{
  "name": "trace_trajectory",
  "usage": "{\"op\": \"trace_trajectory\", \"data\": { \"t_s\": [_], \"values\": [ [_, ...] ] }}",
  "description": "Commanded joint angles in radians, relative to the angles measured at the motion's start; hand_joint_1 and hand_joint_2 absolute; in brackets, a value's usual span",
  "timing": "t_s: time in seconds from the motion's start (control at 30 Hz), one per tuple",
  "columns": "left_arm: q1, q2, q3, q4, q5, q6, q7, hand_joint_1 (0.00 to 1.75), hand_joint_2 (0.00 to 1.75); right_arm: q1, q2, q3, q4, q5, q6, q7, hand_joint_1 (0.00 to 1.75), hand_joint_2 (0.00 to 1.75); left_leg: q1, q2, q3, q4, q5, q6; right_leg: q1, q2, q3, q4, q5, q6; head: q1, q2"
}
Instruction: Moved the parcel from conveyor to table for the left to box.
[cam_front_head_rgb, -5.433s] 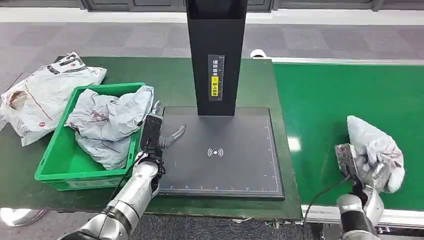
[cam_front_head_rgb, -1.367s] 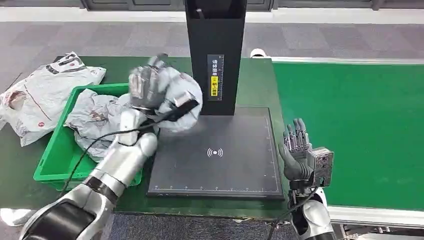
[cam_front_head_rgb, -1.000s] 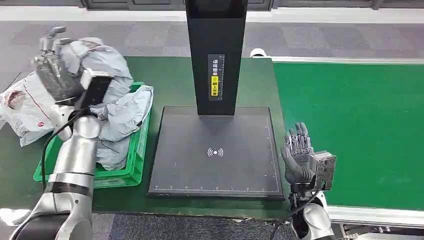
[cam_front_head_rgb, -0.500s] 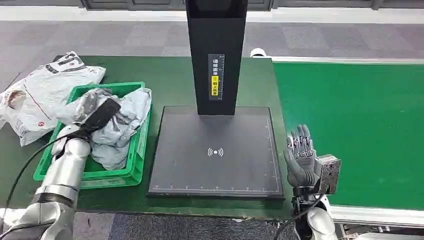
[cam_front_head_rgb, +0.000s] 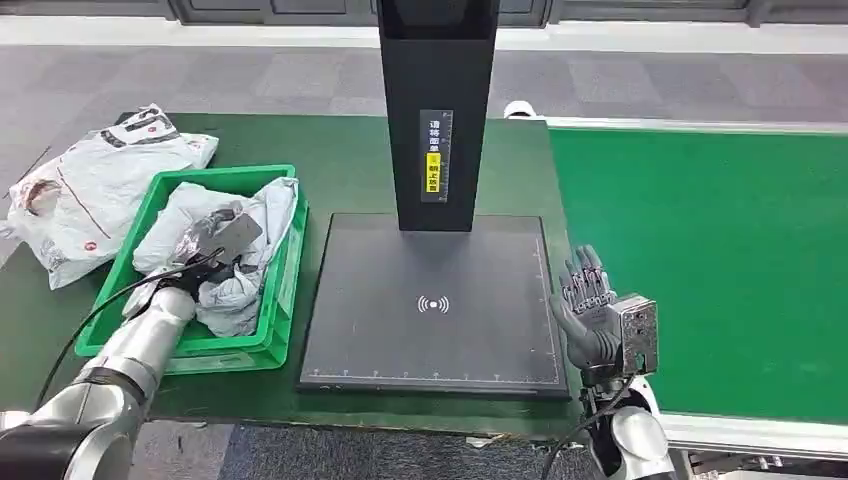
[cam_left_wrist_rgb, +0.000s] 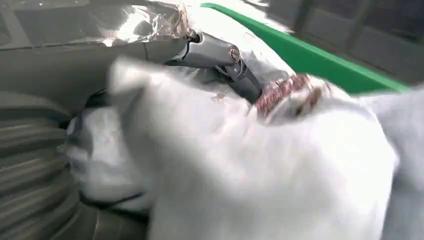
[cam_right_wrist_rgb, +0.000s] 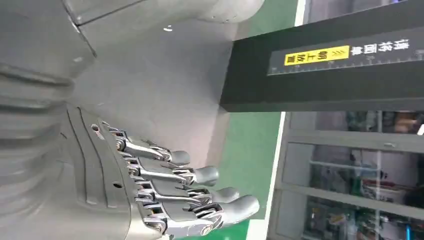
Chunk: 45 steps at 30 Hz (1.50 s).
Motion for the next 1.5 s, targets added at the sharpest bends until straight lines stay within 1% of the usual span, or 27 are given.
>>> {"op": "trace_trajectory", "data": {
  "t_s": [0.03, 0.17, 0.2, 0.23, 0.27, 0.33, 0.47, 0.53, 0.57, 0.73, 0.77, 0.8, 0.83, 0.87, 0.93, 1.03, 1.07, 1.1, 1.13, 1.17, 1.2, 1.23, 1.27, 1.33, 1.4, 1.5],
  "values": [
    [-0.065, -0.112, 0.174, -0.03, 0.17, 0.138, -0.019, 0.0, 0.0, -0.004, 0.008, -0.014, 0.009, 0.024, -0.016, 0.018, 0.0, 1.75, 0.002, -0.003, -0.002, 0.0, 0.001, 0.0, 0.002, -0.003, -0.001, -0.001, 0.001, -0.001, 0.0, 0.0],
    [-0.057, -0.109, 0.169, -0.035, 0.177, 0.138, -0.016, 0.0, 0.0, -0.005, 0.005, -0.013, 0.011, 0.024, -0.017, 0.018, 0.0, 1.75, 0.001, -0.001, -0.001, 0.0, 0.001, 0.0, 0.002, -0.001, -0.001, -0.001, 0.001, -0.001, 0.0, 0.0],
    [-0.051, -0.124, 0.203, -0.064, 0.238, 0.184, -0.057, 0.0, 0.0, -0.006, 0.003, -0.009, 0.013, 0.023, -0.018, 0.018, 0.0, 1.75, 0.001, 0.0, -0.001, 0.0, 0.001, -0.001, 0.002, 0.0, -0.001, -0.001, 0.001, -0.001, 0.0, 0.0],
    [-0.048, -0.135, 0.215, -0.093, 0.303, 0.226, -0.108, 0.0, 0.0, -0.011, -0.001, -0.004, 0.022, 0.024, -0.028, 0.012, 0.0, 1.75, 0.001, -0.001, -0.001, 0.0, 0.001, -0.001, 0.002, -0.001, 0.0, -0.001, 0.001, -0.001, 0.0, 0.0],
    [-0.043, -0.139, 0.212, -0.127, 0.344, 0.26, -0.13, 0.0, 0.0, -0.017, -0.004, 0.002, 0.031, 0.019, -0.033, 0.007, 0.0, 1.75, 0.001, -0.001, -0.002, 0.0, 0.001, -0.001, 0.002, -0.001, -0.001, -0.001, 0.001, -0.001, 0.0, 0.0],
    [-0.025, -0.135, 0.184, -0.202, 0.384, 0.277, -0.132, 0.0, 0.0, -0.03, -0.012, 0.01, 0.047, 0.019, -0.046, -0.003, 0.0, 1.75, 0.002, 0.0, -0.002, 0.0, 0.001, -0.001, 0.002, 0.0, -0.001, -0.001, 0.001, -0.001, 0.0, 0.0],
    [-0.005, -0.122, 0.141, -0.269, 0.416, 0.29, -0.14, 0.0, 0.0, -0.042, -0.026, 0.016, 0.055, 0.013, -0.051, -0.008, 0.0, 1.75, 0.001, 0.001, -0.003, 0.0, 0.0, -0.001, 0.002, 0.002, -0.003, -0.001, 0.001, -0.001, 0.0, 0.0],
    [0.006, -0.094, 0.08, -0.309, 0.419, 0.25, -0.108, 0.0, 0.0, -0.064, -0.043, 0.014, 0.081, -0.004, -0.056, -0.013, 0.0, 1.75, 0.001, 0.001, -0.003, 0.0, 0.001, -0.001, 0.002, 0.002, -0.003, -0.002, 0.001, -0.001, 0.0, 0.0],
    [0.004, -0.082, 0.057, -0.315, 0.411, 0.228, -0.087, 0.0, 1.75, -0.072, -0.048, 0.01, 0.089, -0.007, -0.057, -0.014, 0.0, 1.75, 0.001, 0.002, -0.004, 0.0, 0.0, -0.001, 0.002, 0.003, -0.004, -0.001, 0.001, -0.001, 0.0, 0.0],
    [0.004, -0.077, 0.05, -0.326, 0.416, 0.215, -0.074, 0.0, 1.75, -0.08, -0.047, 0.003, 0.099, -0.012, -0.055, -0.014, 0.0, 1.75, 0.001, 0.002, -0.003, 0.0, 0.0, -0.001, 0.002, 0.003, -0.003, -0.001, 0.001, -0.001, 0.0, 0.0],
    [0.0, -0.045, 0.015, -0.341, 0.423, 0.101, -0.03, 0.0, 1.75, -0.111, -0.041, -0.008, 0.135, -0.014, -0.049, -0.02, 0.0, 1.75, 0.001, 0.002, -0.003, 0.0, 0.0, -0.001, 0.002, 0.003, -0.003, -0.002, 0.002, -0.001, 0.0, 0.0],
    [-0.002, -0.052, 0.043, -0.352, 0.485, 0.043, -0.029, 0.0, 1.75, -0.119, -0.037, -0.011, 0.141, -0.016, -0.048, -0.026, 0.0, 1.75, 0.001, 0.002, -0.003, -0.001, 0.001, -0.001, 0.002, 0.003, -0.003, -0.002, 0.002, -0.001, 0.0, 0.0],
    [0.0, -0.054, 0.042, -0.36, 0.488, 0.032, -0.034, 0.0, 1.75, -0.124, -0.034, -0.012, 0.143, -0.015, -0.049, -0.032, 0.0, 1.75, 0.002, 0.003, -0.003, -0.001, 0.001, -0.001, 0.003, 0.004, -0.003, -0.002, 0.002, -0.001, 0.0, 0.0],
    [0.012, -0.083, 0.069, -0.388, 0.566, -0.017, -0.087, 0.0, 1.75, -0.135, -0.029, -0.011, 0.143, -0.015, -0.053, -0.041, 0.0, 1.75, 0.001, 0.003, -0.004, 0.0, 0.0, -0.001, 0.002, 0.004, -0.004, -0.001, 0.002, -0.001, 0.0, 0.0],
    [0.054, -0.122, 0.054, -0.45, 0.64, -0.057, -0.153, 0.0, 1.75, -0.164, -0.019, 0.011, 0.146, 0.03, -0.105, -0.065, 0.0, 1.75, 0.001, 0.003, -0.003, -0.001, 0.001, -0.001, 0.002, 0.004, -0.004, -0.002, 0.002, -0.001, 0.0, 0.0],
    [0.073, -0.149, 0.026, -0.468, 0.656, -0.046, -0.157, 0.0, 1.75, -0.178, -0.011, 0.022, 0.145, 0.034, -0.118, -0.055, 0.0, 1.75, 0.001, 0.002, -0.003, -0.001, 0.0, 0.0, 0.002, 0.003, -0.003, -0.002, 0.001, -0.001, 0.0, 0.0],
    [0.081, -0.168, 0.002, -0.468, 0.695, -0.057, -0.193, 0.0, 1.75, -0.189, -0.003, 0.03, 0.15, 0.054, -0.153, -0.066, 0.0, 1.75, 0.0, 0.002, -0.003, -0.001, 0.0, -0.001, 0.001, 0.003, -0.003, -0.002, 0.001, -0.001, 0.0, 0.0],
    [0.083, -0.191, -0.033, -0.451, 0.702, -0.061, -0.22, 0.0, 1.75, -0.201, 0.002, 0.043, 0.158, 0.074, -0.172, -0.072, 0.0, 0.0, 0.0, 0.001, -0.003, -0.001, 0.001, -0.001, 0.001, 0.002, -0.003, -0.001, 0.001, -0.001, 0.0, 0.0],
    [0.087, -0.231, -0.056, -0.438, 0.713, -0.046, -0.255, 0.0, 1.75, -0.21, 0.011, 0.051, 0.162, 0.107, -0.216, -0.086, 0.0, 0.0, 0.001, 0.001, -0.003, -0.001, 0.001, 0.0, 0.001, 0.002, -0.002, -0.002, 0.001, -0.001, 0.0, 0.0],
    [0.09, -0.269, -0.088, -0.42, 0.709, -0.024, -0.282, 0.0, 1.75, -0.219, 0.02, 0.057, 0.168, 0.11, -0.23, -0.093, 0.0, 0.0, 0.0, 0.0, -0.003, -0.001, 0.001, 0.0, 0.0, 0.001, -0.003, -0.001, 0.001, -0.001, 0.0, 0.0],
    [0.083, -0.306, -0.155, -0.392, 0.676, 0.018, -0.318, 0.0, 1.75, -0.233, 0.021, 0.079, 0.174, 0.144, -0.27, -0.111, 0.0, 0.0, 0.0, 0.0, -0.002, -0.001, 0.001, 0.0, 0.001, 0.001, -0.002, -0.002, 0.001, -0.001, 0.0, 0.0],
    [0.071, -0.326, -0.212, -0.357, 0.629, 0.071, -0.33, 0.0, 1.75, -0.247, 0.022, 0.093, 0.186, 0.159, -0.295, -0.116, 0.0, 1.75, 0.0, -0.003, -0.004, -0.001, 0.001, 0.0, 0.0, -0.002, -0.002, -0.001, 0.0, -0.001, 0.0, 0.0],
    [0.053, -0.347, -0.276, -0.31, 0.577, 0.141, -0.343, 0.0, 1.75, -0.261, 0.016, 0.12, 0.207, 0.191, -0.335, -0.12, 0.0, 1.75, 0.0, -0.004, -0.003, -0.001, 0.001, 0.0, 0.001, -0.003, -0.001, -0.002, 0.001, -0.001, 0.0, 0.0],
    [0.053, -0.356, -0.276, -0.304, 0.579, 0.156, -0.346, 0.0, 1.75, -0.265, 0.016, 0.122, 0.213, 0.191, -0.339, -0.122, 0.0, 1.75, 0.001, -0.006, -0.004, -0.001, 0.002, 0.0, 0.001, -0.005, -0.001, -0.003, 0.001, 0.0, 0.0, 0.0],
    [0.042, -0.359, -0.288, -0.273, 0.589, 0.171, -0.36, 0.0, 1.75, -0.272, 0.015, 0.127, 0.237, 0.183, -0.348, -0.137, 0.0, 1.75, 0.0, -0.004, -0.005, 0.001, 0.001, 0.0, 0.0, -0.003, -0.002, -0.002, 0.001, 0.0, 0.0, 0.0],
    [0.038, -0.342, -0.295, -0.274, 0.605, 0.166, -0.364, 0.0, 1.75, -0.272, 0.009, 0.134, 0.238, 0.174, -0.35, -0.142, 0.0, 1.75, 0.0, 0.0, -0.004, 0.0, 0.0, 0.0, 0.0, 0.001, -0.002, -0.002, 0.002, 0.0, 0.0, 0.0]
  ]
}}
